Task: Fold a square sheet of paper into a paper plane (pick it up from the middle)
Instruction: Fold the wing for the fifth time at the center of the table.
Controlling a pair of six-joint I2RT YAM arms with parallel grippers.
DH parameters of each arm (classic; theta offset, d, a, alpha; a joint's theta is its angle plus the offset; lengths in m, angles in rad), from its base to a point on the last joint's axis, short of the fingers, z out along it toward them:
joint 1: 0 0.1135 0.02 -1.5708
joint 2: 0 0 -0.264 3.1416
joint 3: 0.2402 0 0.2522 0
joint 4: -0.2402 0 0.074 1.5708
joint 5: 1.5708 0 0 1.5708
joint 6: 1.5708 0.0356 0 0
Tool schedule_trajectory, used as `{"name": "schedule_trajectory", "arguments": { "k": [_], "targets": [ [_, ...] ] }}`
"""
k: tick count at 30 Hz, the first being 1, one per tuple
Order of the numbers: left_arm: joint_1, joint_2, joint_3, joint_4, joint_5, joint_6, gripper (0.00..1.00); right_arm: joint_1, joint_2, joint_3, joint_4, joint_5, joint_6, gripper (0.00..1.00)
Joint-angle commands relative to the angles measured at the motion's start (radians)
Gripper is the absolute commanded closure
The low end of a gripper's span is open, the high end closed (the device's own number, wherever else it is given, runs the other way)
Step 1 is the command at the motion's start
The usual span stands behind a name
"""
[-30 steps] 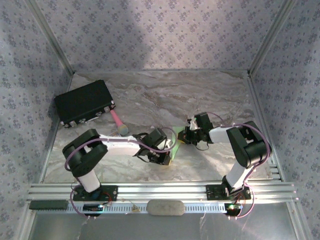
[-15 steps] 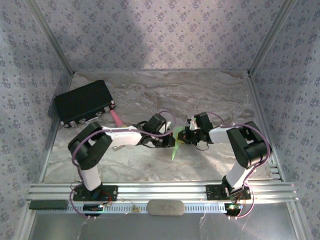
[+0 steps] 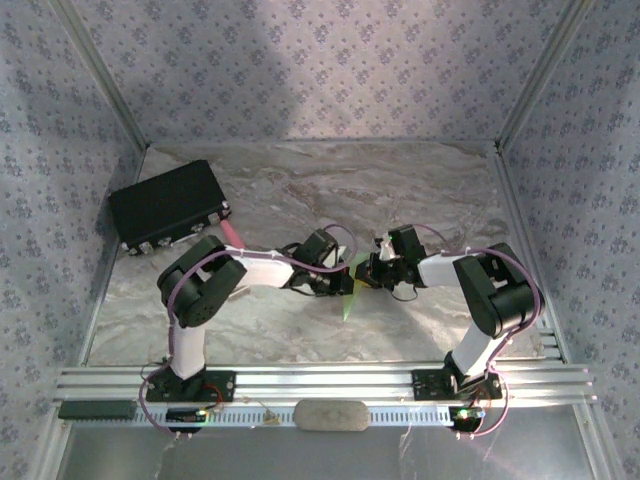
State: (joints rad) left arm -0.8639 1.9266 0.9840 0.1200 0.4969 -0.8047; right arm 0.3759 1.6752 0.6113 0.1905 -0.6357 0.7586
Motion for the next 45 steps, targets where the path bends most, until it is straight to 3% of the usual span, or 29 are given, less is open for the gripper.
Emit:
{"name": "schedule_trajectory", "arguments": {
  "k": [1, 13, 24, 45],
  "targets": [
    [-0.001, 0.009, -0.087, -0.080, -0.008, 0.030, 1.00, -0.004, -0.007, -0.037, -0.119, 0.113, -0.008, 0.92],
    [0.000, -0.062, -0.158, -0.156, 0.080, 0.187, 1.00, 0.028, -0.269, -0.041, -0.157, 0.078, -0.076, 0.88],
    [0.001, -0.043, -0.157, -0.124, 0.055, 0.144, 1.00, 0.100, -0.140, -0.005, -0.115, 0.104, -0.085, 0.89],
    [0.003, -0.026, -0.194, -0.076, 0.061, 0.111, 1.00, -0.138, 0.047, 0.075, -0.100, 0.056, -0.112, 0.89]
  ]
}}
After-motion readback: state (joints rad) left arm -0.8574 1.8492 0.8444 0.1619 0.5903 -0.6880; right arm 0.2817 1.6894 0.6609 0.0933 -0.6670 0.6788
